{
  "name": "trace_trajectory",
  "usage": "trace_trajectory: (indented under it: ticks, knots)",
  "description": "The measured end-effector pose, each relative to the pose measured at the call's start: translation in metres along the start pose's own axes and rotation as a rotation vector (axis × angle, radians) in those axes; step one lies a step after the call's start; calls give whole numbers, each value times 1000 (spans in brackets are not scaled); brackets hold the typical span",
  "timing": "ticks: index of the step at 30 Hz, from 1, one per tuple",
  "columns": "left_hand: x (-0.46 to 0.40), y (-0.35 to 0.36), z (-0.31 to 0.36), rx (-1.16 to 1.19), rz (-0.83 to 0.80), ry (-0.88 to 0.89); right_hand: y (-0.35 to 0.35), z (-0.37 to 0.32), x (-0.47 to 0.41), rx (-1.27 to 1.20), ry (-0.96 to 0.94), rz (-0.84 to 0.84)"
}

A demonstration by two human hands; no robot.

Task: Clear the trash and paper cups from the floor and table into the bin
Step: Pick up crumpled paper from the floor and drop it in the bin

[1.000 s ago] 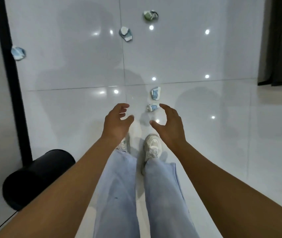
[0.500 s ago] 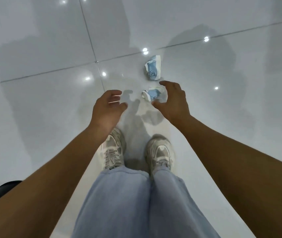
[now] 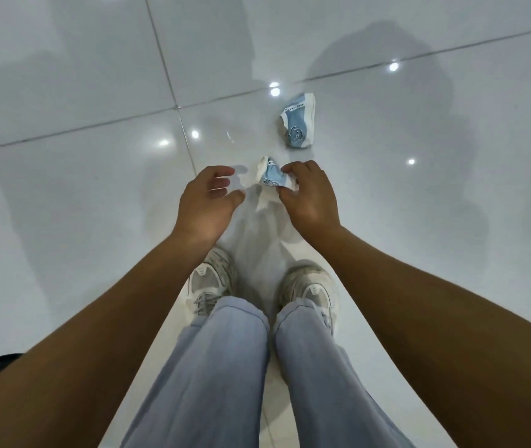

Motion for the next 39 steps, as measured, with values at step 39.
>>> trace_trajectory:
  ticks: [39]
  knots:
    - [-17,-40,1,19,-16,-59,-12,-24,-88,224,45,52]
Point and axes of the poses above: each hand's wrist, its own x-axis away from the middle knuckle, its own y-axis out of the palm, z = x × y, the point moved 1 cm from there along -x, towards the middle knuckle, and after that the axes turned 3 degrees about -y, right-handed, at the moved point
